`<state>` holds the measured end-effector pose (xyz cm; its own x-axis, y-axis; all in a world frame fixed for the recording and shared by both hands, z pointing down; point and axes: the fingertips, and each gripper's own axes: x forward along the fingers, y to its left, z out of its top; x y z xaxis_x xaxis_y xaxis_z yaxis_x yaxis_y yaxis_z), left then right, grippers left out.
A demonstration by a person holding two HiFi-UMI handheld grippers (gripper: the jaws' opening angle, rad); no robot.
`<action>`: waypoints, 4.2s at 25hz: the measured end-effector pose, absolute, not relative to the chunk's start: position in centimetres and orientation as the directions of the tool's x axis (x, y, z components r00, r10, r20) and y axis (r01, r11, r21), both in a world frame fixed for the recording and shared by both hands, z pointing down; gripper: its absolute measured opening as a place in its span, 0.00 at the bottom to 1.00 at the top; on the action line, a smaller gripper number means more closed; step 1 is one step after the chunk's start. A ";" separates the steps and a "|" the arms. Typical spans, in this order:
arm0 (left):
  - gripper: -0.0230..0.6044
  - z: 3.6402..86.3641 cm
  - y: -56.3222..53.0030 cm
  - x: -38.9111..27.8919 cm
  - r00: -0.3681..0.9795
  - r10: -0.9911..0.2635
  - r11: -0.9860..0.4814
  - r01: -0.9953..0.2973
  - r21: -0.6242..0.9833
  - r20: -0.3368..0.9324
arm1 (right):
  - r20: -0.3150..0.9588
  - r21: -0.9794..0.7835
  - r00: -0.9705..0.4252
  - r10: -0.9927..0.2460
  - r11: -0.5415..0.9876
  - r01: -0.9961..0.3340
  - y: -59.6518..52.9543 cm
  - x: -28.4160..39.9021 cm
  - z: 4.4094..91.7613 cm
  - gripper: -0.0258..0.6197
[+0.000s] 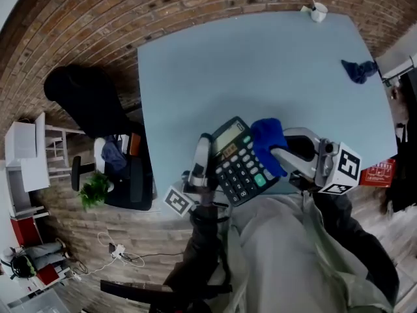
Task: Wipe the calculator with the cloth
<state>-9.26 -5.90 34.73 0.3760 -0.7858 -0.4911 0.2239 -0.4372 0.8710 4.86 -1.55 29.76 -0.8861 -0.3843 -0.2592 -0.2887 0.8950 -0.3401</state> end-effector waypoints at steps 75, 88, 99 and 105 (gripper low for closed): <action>0.12 32.0 -5.4 -6.6 0.522 -0.783 -0.542 -0.306 0.783 -0.338 | 0.408 0.518 -0.810 -0.421 0.837 -0.174 1.5 -2.9 32.2 0.13; 0.12 33.0 -5.5 -8.2 0.479 -0.832 -0.503 -0.436 0.746 -0.280 | 0.462 0.398 -0.829 -0.316 0.909 -0.125 4.3 -2.8 33.7 0.13; 0.12 32.9 -5.3 -11.0 0.416 -0.858 -0.481 -0.450 0.753 -0.300 | 0.421 0.353 -0.788 -0.448 0.882 -0.313 1.1 0.9 35.0 0.13; 0.12 32.7 -5.8 -12.9 0.330 -0.880 -0.454 -0.384 0.804 -0.340 | 0.400 0.409 -0.863 -0.309 0.903 -0.134 6.9 -3.4 33.2 0.13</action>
<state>-12.94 -5.78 32.67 0.3302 -0.8805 -0.3401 -0.3839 -0.4545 0.8038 -3.44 6.94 33.16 -0.8627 -0.3091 0.4002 -0.1337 0.9026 0.4091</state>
